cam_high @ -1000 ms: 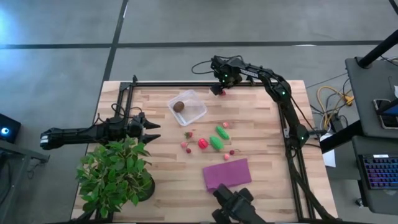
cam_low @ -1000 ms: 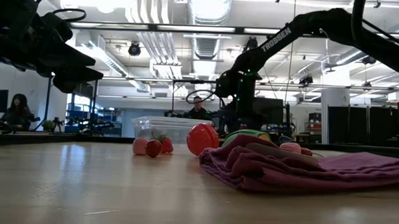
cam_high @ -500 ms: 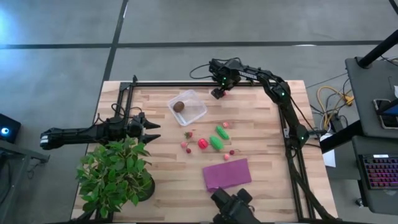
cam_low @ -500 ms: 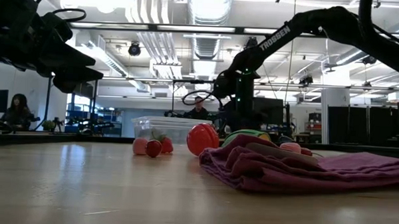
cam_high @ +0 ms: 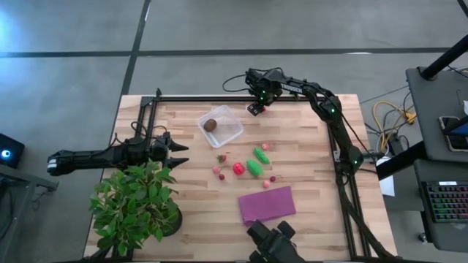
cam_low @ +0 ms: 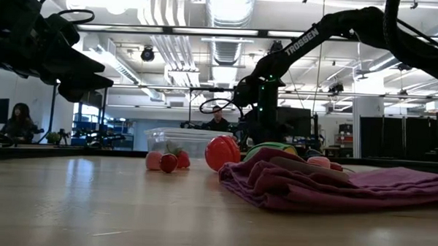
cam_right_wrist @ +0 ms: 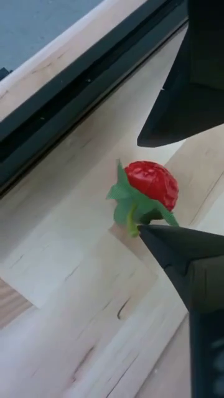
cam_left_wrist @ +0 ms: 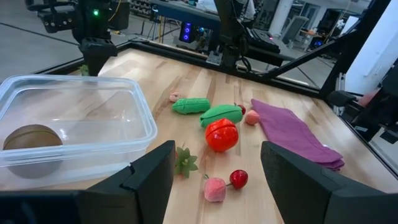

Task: Pick and placing Produce into tupperware
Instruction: Put the top red strawberry into the transparent bin

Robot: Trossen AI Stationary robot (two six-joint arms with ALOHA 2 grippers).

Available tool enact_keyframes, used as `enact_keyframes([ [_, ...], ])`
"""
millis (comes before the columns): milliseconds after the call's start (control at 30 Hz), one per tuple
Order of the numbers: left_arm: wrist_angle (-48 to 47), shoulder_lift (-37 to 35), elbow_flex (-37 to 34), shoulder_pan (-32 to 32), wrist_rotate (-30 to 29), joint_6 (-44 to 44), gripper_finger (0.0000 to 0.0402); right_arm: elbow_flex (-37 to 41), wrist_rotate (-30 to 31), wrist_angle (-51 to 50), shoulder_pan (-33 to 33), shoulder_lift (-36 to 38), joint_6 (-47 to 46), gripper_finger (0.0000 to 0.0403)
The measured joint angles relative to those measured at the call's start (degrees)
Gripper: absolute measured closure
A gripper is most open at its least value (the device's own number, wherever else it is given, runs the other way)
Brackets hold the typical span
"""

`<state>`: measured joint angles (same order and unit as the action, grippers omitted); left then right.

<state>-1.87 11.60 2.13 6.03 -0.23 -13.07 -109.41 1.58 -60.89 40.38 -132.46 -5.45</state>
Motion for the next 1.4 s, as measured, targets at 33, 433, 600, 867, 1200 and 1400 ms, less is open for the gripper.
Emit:
enact_keyframes([
  [33, 0.0, 0.0, 0.0, 0.02, 0.0, -0.02, 0.0178, 0.04, 0.0, 0.12, -0.01, 0.0, 0.0, 0.0198],
  [433, 0.0, 0.0, 0.0, 0.01, 0.0, -0.02, 0.0178, 0.46, -0.02, 1.27, -0.11, 0.0, 0.07, 0.0245],
  [600, 0.0, 0.0, 0.0, 0.02, 0.0, -0.01, 0.0178, 0.46, -0.02, 1.25, -0.13, 0.0, -0.07, 0.0262],
  [867, 0.0, 0.0, 0.0, 0.01, 0.0, -0.01, 0.0178, 0.46, -0.04, 1.03, -0.13, 0.0, -0.07, 0.0267],
  [1200, 0.0, 0.0, -0.03, 0.0, 0.0, -0.01, 0.0178, -0.7, -4.53, -4.49, -0.73, 0.13, -0.52, 0.0266],
  [1400, 0.0, 0.0, -0.04, 0.02, 0.0, 0.01, 0.0178, -6.84, -10.6, -5.75, -4.37, 1.71, -0.51, 0.0261],
])
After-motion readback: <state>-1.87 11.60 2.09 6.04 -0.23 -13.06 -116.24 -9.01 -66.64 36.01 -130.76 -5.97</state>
